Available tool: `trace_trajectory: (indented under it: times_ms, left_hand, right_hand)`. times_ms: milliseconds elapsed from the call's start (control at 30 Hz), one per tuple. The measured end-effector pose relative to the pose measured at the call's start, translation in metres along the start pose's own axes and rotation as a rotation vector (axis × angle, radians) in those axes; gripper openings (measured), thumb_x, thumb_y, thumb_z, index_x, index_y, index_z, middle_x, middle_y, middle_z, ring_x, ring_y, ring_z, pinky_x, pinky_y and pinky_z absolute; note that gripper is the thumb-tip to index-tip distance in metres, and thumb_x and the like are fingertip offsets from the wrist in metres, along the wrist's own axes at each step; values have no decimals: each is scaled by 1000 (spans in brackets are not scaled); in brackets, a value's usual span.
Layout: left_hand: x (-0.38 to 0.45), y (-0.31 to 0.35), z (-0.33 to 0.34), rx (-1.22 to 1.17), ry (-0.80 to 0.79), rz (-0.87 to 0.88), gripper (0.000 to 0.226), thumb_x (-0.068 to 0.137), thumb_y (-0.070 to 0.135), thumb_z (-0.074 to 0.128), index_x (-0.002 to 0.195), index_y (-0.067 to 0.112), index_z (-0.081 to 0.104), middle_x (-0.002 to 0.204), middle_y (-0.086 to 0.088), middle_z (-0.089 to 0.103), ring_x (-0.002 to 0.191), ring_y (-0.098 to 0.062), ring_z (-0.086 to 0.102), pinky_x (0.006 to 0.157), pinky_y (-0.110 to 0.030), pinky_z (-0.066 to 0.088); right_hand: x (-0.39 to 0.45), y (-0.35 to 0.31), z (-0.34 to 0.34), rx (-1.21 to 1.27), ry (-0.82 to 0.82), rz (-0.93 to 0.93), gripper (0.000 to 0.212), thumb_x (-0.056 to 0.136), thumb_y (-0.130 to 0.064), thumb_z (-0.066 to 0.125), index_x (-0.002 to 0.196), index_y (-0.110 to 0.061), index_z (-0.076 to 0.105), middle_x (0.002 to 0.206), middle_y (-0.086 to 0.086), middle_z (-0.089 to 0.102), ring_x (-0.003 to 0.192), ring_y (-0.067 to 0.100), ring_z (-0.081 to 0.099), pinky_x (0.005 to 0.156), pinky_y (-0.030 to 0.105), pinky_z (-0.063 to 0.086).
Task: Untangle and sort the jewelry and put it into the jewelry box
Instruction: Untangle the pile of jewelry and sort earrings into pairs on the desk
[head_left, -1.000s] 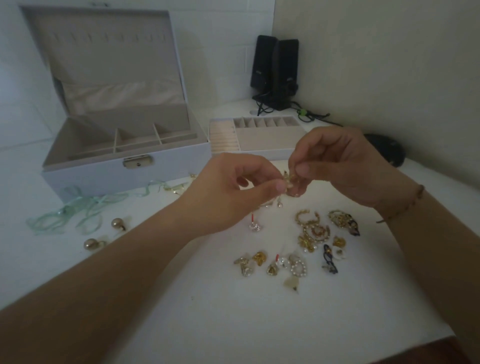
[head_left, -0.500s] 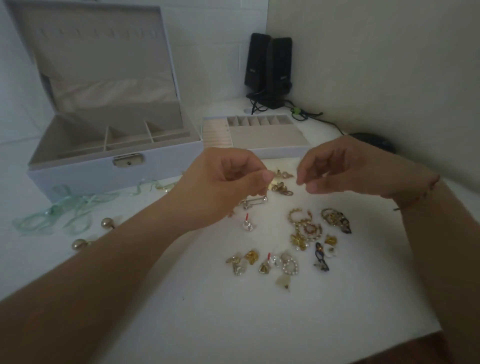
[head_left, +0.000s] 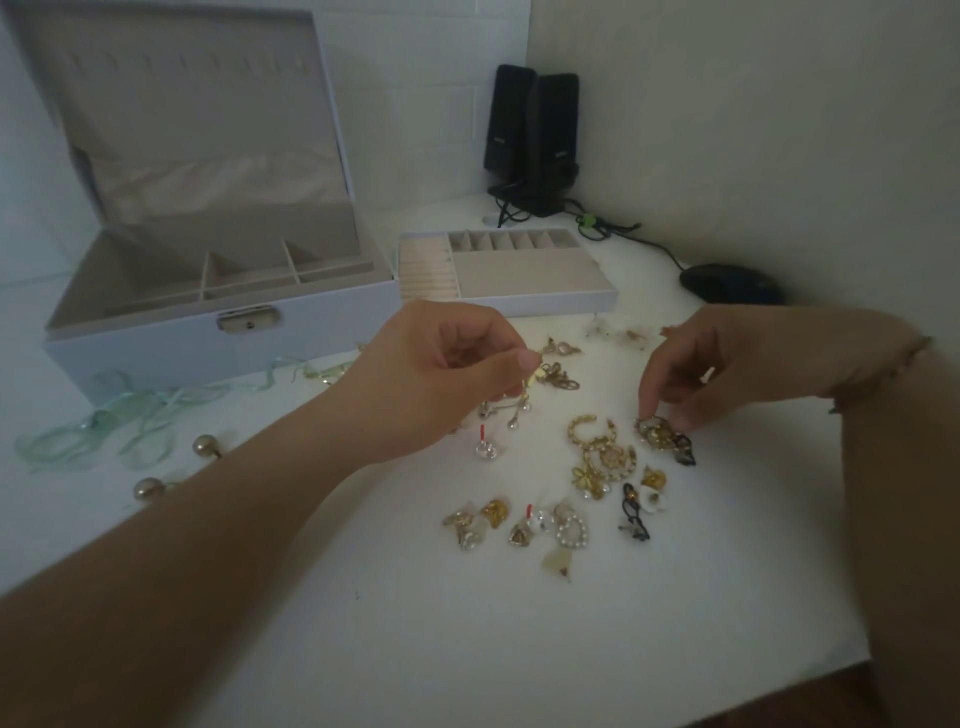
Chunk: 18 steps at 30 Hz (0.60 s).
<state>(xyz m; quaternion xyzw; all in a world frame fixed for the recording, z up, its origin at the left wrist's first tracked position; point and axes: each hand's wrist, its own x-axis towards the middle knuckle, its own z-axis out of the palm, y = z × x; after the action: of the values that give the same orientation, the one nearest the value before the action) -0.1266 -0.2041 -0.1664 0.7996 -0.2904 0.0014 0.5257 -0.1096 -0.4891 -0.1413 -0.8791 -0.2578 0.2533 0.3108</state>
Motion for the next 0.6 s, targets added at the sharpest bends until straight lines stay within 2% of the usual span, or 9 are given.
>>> trace_trajectory:
  times_ms: [200,300,433,600]
  left_hand:
    - [1,-3,0,-6,-5,15,23,78,45,67,74,24,71,69,4,72,72,-33,66,74,-52,54]
    - [1,-4,0,-5,-12,22,21,80,41,67,74,22,71,68,4,71,71,-33,66,74,-49,53]
    - [2,-4,0,-9,-22,14,17,81,37,65,74,22,70,67,6,71,65,-18,66,71,-35,54]
    - [2,-6,0,-10,-27,12,16,82,37,65,74,24,70,68,6,71,70,-28,67,73,-39,55]
  right_hand:
    - [4,-1,2,-18,-64,26,18,72,-26,75,90,-29,75,61,-1,54,58,21,44,64,38,41]
    - [6,-2,2,-20,-73,27,15,71,-26,76,86,-29,76,61,-1,58,58,18,46,65,37,42]
    - [5,-4,2,15,-69,5,9,73,-26,76,81,-30,75,64,-4,66,59,8,54,65,30,45]
    - [-4,-6,-1,144,44,-180,5,78,-18,74,82,-18,70,81,5,68,74,16,59,67,30,47]
